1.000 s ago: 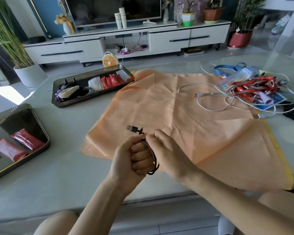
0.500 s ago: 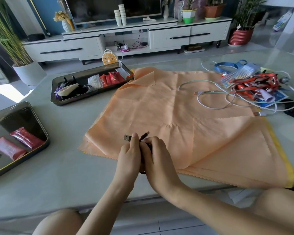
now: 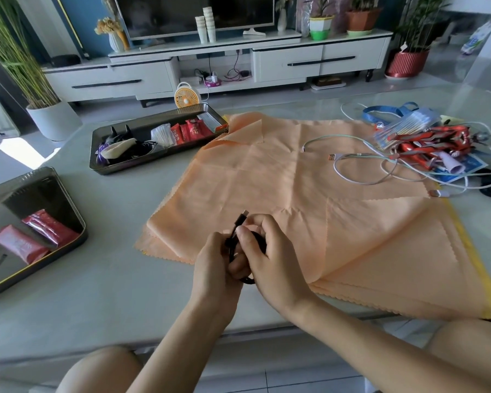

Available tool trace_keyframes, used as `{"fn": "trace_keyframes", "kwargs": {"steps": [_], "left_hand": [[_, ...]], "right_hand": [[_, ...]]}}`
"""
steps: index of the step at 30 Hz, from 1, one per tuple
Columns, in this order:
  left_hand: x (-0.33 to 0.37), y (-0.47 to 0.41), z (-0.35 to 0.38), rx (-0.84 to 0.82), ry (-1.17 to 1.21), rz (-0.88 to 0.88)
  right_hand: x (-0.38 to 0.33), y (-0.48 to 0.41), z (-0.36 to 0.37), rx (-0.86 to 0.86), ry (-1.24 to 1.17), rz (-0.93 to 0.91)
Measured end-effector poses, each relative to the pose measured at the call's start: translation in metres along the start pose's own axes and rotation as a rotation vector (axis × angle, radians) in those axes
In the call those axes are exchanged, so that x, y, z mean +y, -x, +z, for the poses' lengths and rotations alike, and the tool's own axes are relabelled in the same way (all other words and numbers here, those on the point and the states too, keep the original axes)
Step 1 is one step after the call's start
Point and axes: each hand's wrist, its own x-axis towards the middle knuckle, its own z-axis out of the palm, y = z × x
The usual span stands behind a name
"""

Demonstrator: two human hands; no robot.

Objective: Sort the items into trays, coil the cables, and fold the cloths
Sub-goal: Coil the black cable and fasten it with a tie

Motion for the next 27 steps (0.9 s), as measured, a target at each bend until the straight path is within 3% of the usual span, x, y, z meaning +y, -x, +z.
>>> {"fn": "trace_keyframes", "kwargs": {"steps": [7, 13, 21, 27], "left_hand": [[-0.001, -0.001, 0.007, -0.096, 0.008, 0.044], [-0.007, 0.001, 0.006, -0.001, -0.192, 0.093], [-0.01, 0.008, 0.038, 0.106, -0.397, 0.101], [-0.007, 0.004, 0.061, -0.011, -0.418, -0.022]], "right_hand": [[-0.004, -0.01, -0.012, -0.005, -0.069, 0.082], [0.002, -0.006, -0.015, -0.095, 0.038, 0.011], [0.006, -0.013, -0.032, 0.133, 0.024, 0.109], [-0.01, -0.01, -0.069, 0.192, 0.065, 0.034]]}}
